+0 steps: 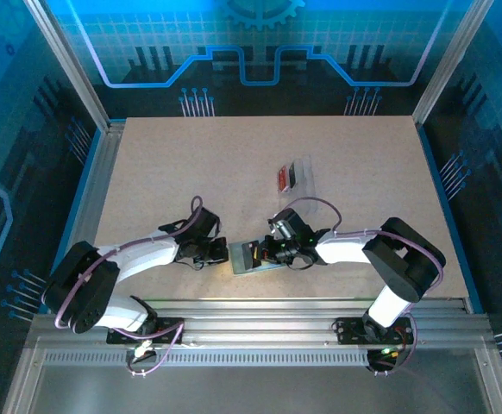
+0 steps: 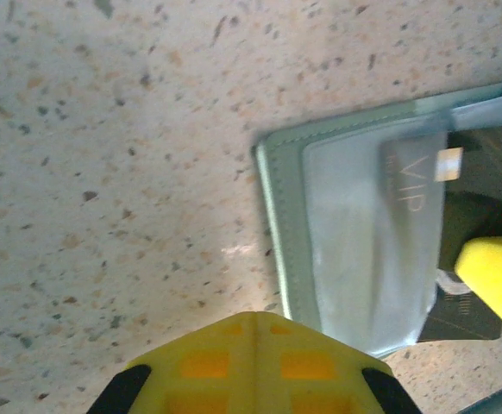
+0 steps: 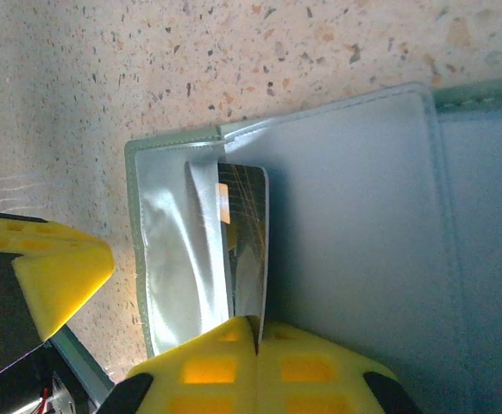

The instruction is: Put the credit cards into the card holder

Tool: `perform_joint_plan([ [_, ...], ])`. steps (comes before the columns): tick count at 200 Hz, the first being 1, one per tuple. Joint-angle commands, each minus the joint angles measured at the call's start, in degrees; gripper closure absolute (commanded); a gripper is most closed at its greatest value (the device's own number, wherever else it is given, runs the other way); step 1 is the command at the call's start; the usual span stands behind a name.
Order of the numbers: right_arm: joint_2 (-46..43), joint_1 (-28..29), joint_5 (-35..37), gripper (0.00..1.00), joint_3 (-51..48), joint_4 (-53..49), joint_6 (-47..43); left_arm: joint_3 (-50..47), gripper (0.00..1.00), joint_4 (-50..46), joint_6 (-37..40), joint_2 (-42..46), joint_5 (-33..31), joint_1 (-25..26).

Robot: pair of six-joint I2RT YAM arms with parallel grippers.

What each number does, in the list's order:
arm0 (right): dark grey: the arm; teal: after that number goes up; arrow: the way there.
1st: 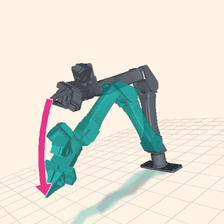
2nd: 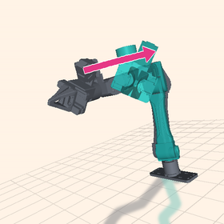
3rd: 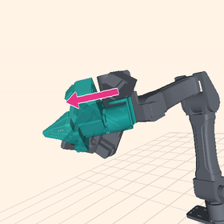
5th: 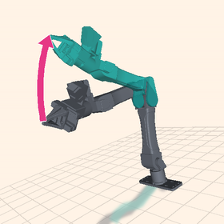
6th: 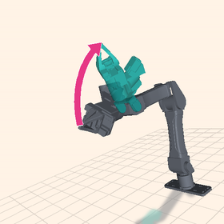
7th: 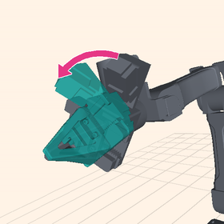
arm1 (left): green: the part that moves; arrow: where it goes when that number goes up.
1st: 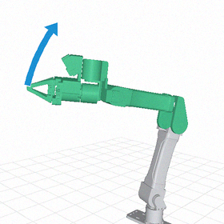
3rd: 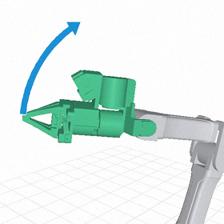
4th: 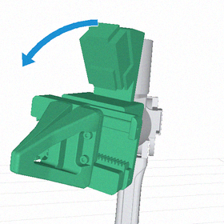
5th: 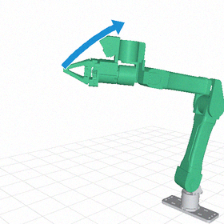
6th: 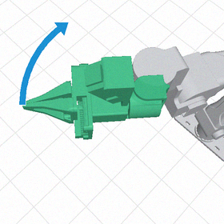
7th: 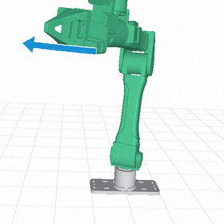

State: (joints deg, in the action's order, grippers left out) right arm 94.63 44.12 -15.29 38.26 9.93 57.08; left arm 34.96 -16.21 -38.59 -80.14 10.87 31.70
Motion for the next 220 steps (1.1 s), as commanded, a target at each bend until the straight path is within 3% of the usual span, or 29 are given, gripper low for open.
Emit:
perform_joint_plan([
  [1, 1.33, 1.62, 2.54, 0.92, 0.37, -11.05, -2.91, -0.67, 1.0, 0.1, 1.32, -2.34, 2.54, -0.28],
  [32, 1.43, 1.95, 2.29, 0.99, 1.42, -12.15, -3.72, -0.32, 1.0, 3.76, 1.41, -7.5, 3.18, -0.18],
  [81, 3.35, 3.5, 2.07, 1.0, 4.67, -14.46, -5.68, -0.86, 1.0, 6.0, 1.83, -12.33, 2.5, 0.27],
  [148, 10.0, 6.01, -2.49, 1.0, 7.93, -9.32, -4.2, 0.17, 1.0, 7.24, 1.16, -16.11, 1.67, 2.26],
  [164, 10.41, 6.54, -2.64, 0.97, 8.72, -9.42, -4.44, 0.26, 1.0, 7.74, 1.06, -16.82, 1.7, 2.48],
  [220, 7.95, 6.9, -0.67, 0.68, 11.36, -15.79, -7.27, 0.2, 1.0, 7.71, 0.71, -17.08, 1.09, 2.64],
])
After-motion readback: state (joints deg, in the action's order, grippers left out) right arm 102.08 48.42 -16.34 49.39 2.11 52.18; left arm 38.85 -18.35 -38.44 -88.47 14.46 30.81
